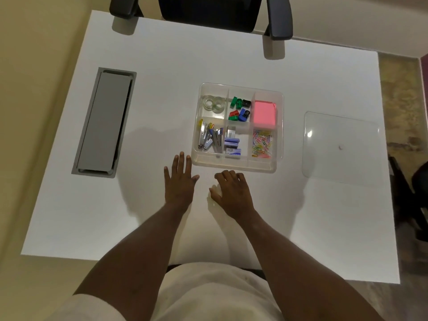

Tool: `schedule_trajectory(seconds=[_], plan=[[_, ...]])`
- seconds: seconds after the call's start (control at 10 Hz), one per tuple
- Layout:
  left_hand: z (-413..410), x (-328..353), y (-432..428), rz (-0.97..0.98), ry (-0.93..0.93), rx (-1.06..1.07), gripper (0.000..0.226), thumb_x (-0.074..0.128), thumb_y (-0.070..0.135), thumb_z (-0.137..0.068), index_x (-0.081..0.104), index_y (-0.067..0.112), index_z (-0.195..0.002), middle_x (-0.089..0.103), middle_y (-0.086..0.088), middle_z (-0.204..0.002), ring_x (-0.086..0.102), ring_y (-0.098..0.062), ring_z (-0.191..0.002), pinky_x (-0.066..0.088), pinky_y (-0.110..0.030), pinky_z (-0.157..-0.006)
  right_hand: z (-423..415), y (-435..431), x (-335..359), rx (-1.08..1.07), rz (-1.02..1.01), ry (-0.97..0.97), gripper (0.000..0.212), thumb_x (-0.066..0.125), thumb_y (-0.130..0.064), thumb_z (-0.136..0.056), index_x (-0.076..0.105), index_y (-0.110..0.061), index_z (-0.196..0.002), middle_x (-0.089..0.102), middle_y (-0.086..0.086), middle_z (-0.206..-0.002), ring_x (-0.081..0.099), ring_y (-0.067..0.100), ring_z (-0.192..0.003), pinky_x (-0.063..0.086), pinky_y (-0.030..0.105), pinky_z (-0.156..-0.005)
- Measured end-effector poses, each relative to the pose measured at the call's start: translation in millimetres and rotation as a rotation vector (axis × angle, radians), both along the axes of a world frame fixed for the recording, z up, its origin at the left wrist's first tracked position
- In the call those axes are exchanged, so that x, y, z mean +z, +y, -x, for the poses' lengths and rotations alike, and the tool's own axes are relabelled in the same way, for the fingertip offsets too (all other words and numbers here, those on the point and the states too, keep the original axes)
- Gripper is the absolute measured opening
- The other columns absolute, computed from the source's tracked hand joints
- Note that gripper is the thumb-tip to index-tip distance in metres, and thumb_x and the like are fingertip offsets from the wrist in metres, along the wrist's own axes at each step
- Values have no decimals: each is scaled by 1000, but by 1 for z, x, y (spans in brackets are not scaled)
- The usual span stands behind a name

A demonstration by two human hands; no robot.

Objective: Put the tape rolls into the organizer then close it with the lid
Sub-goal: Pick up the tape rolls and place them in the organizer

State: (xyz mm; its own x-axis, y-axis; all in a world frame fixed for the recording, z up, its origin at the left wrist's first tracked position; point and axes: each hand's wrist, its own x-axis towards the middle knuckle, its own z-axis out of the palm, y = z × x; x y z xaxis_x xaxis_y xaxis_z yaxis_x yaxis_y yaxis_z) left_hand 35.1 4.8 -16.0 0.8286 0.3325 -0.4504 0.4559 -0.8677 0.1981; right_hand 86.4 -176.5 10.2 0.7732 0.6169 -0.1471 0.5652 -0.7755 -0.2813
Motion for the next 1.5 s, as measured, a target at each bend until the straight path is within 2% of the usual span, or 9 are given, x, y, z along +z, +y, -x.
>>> schedule_trajectory(seconds=[0.1,0.2,0.4,0.6,0.8,1.2,1.5], plan=[[1,-1,-1,-7,-9,-7,74,28,50,-109,-10,19,-165,-18,-7,-173,-16,-26,-161,3,-57,-131,15,-8,-6,-35,35,121,60,68,-55,-87,56,-18,-133,63,4,-132,59,26,-118,45,43,-106],[2,-1,0,-4,-15,-7,74,27,51,-109,-10,19,-165,-17,-7,-173,-15,-26,-161,3,-57,-131,19,-11,-8,-42,38,152,65,72,-54,-84,54,-19,-135,62,4,-134,58,26,-119,45,43,-106],[4,-2,0,17,-20,7,73,27,51,-109,-9,20,-165,-17,-7,-174,-14,-26,-161,3,-57,-130,19,-8,-5,-2,86,143,61,76,-47,-82,56,-18,-132,62,5,-131,59,26,-116,46,42,-101],[2,-2,1,25,-20,12,73,28,50,-109,-8,20,-165,-16,-6,-174,-14,-26,-161,2,-57,-131,20,-4,-6,27,117,145,54,75,-43,-85,59,-17,-130,62,6,-133,59,27,-118,45,43,-105],[1,-3,0,20,-29,15,74,29,51,-109,-7,19,-165,-16,-6,-174,-14,-26,-161,1,-57,-131,9,2,0,1,20,53,58,82,-44,-78,64,-14,-124,68,9,-125,65,29,-111,52,45,-100],[4,-6,0,-33,-45,-11,73,28,50,-109,-4,17,-165,-13,-8,-174,-11,-27,-162,7,-57,-131,-111,59,44,8,-71,-203,55,78,-41,-82,60,-12,-125,66,10,-117,62,26,-106,52,41,-93],[5,-16,0,-47,-52,5,73,28,51,-108,-3,19,-166,-11,-6,-174,-9,-27,-161,10,-57,-130,-199,113,45,-24,65,-165,47,77,-26,-84,61,-10,-125,63,12,-119,59,31,-109,44,42,-96]])
